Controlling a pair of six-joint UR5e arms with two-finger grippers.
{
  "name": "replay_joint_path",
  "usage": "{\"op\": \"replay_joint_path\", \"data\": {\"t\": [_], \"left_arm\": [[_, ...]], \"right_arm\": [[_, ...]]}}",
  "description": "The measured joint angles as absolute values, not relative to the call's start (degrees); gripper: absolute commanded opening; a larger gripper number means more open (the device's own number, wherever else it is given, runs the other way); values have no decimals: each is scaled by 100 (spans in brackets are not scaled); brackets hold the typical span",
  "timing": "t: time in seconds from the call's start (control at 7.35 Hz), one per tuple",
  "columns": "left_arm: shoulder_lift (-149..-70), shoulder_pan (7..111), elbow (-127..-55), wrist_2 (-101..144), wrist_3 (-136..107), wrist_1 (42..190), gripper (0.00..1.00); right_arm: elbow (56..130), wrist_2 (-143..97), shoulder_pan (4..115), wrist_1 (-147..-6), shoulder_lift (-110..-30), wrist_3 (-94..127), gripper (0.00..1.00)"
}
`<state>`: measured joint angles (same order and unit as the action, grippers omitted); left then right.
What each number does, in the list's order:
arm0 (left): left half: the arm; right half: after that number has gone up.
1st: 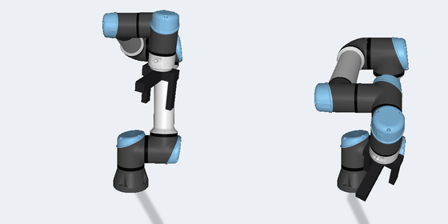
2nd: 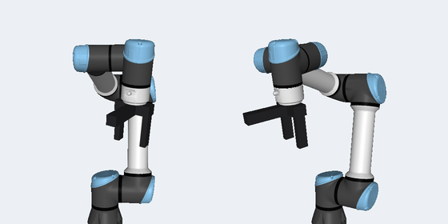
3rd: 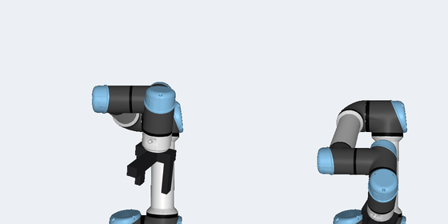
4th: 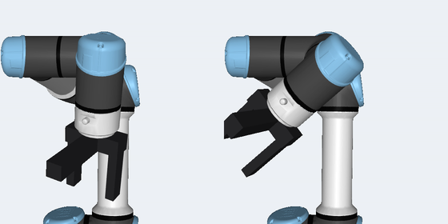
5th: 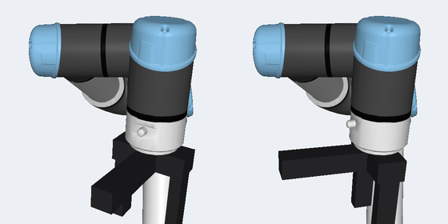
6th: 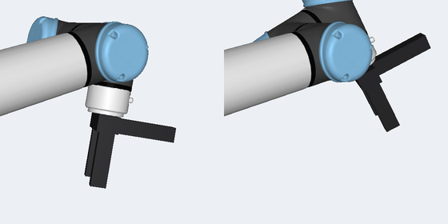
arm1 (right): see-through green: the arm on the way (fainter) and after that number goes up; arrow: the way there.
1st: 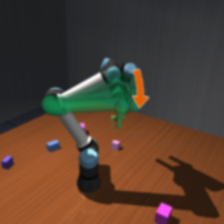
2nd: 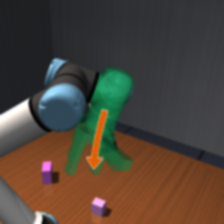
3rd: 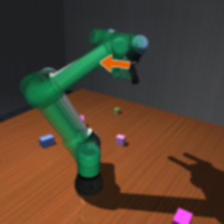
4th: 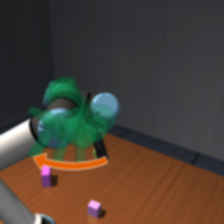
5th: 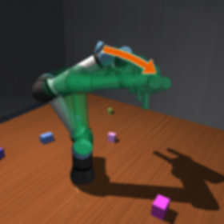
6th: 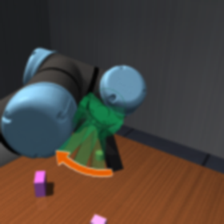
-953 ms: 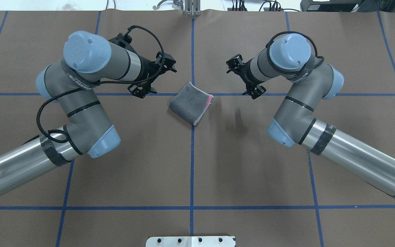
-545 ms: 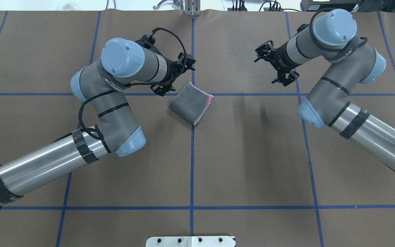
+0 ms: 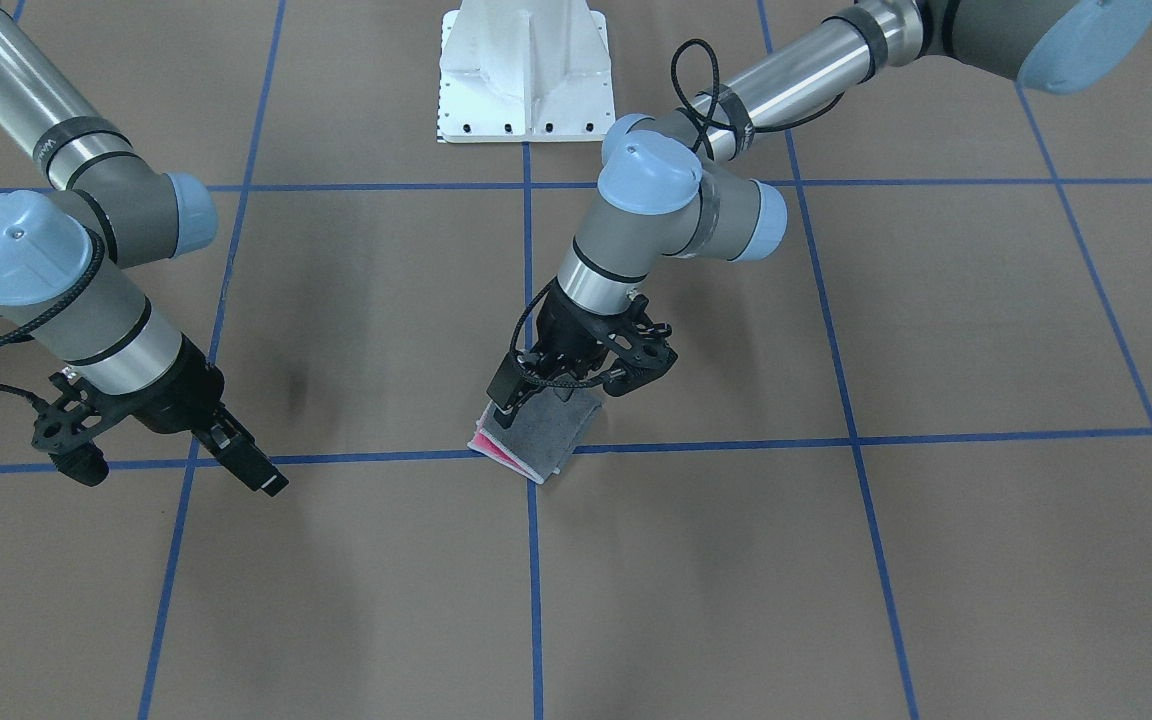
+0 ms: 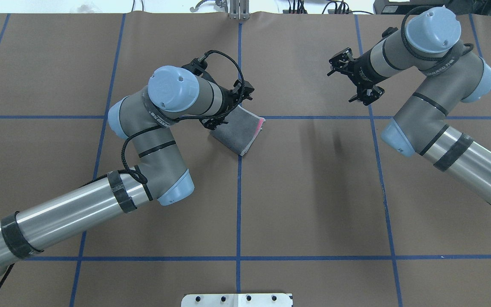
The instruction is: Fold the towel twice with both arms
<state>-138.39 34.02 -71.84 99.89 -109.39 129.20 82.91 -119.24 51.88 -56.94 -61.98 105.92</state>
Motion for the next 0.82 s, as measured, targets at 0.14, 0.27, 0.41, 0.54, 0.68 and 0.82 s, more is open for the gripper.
{"op": "replay_joint_path", "data": {"t": [0.14, 0.27, 0.41, 0.54, 0.68, 0.82], "left_arm": [[-13859, 3397, -7062, 9968, -10923, 12987, 100], [-13865, 3395, -6956, 9954, -10911, 13066, 100], [-13867, 3390, -6885, 9937, -10904, 13111, 100], [-13867, 3375, -6827, 9921, -10898, 13130, 100], [-13853, 3351, -6790, 9916, -10889, 13139, 100], [-13816, 3334, -6784, 9920, -10877, 13142, 100]], "right_arm": [[8316, -11919, 5189, -5690, -6229, 10591, 100], [8336, -11912, 5190, -5688, -6258, 10591, 100], [8347, -11899, 5192, -5685, -6276, 10591, 100], [8358, -11882, 5192, -5681, -6293, 10591, 100], [8372, -11870, 5191, -5679, -6311, 10591, 100], [8385, -11862, 5191, -5678, -6321, 10591, 100]]}}
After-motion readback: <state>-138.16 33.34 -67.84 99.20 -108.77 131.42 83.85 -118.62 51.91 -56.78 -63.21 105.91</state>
